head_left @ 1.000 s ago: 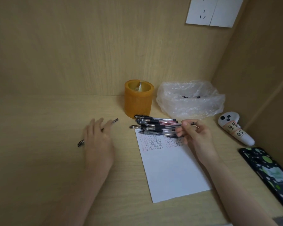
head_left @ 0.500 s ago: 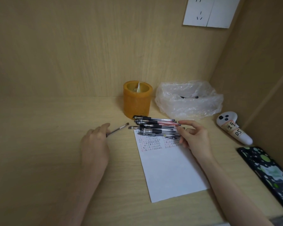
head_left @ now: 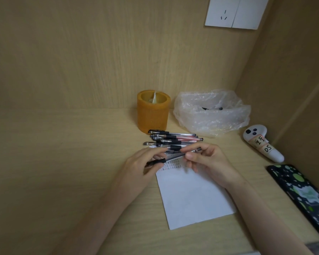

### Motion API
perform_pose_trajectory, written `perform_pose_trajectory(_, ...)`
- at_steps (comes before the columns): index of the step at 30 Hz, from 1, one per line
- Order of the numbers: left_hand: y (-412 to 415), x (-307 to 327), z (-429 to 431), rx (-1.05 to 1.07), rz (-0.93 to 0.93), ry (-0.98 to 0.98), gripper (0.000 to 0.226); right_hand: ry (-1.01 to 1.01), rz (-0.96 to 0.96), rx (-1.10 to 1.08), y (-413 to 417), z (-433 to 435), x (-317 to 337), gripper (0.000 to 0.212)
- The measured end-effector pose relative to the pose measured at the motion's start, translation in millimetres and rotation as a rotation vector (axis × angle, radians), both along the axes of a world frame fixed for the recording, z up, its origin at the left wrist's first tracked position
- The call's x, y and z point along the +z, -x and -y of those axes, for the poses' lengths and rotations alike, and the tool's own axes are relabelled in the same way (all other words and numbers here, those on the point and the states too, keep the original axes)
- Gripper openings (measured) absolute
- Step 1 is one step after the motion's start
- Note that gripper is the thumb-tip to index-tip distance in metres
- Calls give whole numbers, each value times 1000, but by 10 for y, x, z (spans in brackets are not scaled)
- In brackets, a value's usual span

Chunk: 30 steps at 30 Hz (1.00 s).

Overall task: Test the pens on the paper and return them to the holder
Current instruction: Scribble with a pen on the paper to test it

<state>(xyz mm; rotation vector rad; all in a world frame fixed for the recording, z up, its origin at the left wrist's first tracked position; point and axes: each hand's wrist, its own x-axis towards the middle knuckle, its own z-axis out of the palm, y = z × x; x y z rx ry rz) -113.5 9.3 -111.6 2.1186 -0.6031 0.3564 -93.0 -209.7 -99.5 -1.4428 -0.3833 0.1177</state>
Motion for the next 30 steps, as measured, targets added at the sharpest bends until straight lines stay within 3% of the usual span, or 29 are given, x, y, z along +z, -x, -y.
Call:
perform_pose_trajectory(4,-1,-11,-6,39,-100,-82,19,-44,0,-4,-23,21,-12,35)
perform_pose_trajectory(13,45,61,22,54,-76,-78,13,-96,8,-15,-26,49,-11,37)
perform_pose_trajectory(19,58,13,58,8,-143,-46,7,-87,-69,202,-9,-9,-43,50)
perform_pose_trajectory(22,75,22,94,-18,-154,-64,18,-5,-88,231,24,-59,-75,35)
perform_pose_trajectory(25,66,13,89,18,-203,-31,19,-94,-109,71,22,-68,-6,18)
perform_pose_trajectory(30,55,-17,52,38,-171,-111,20,-276,-179,-280,-87,244,89,32)
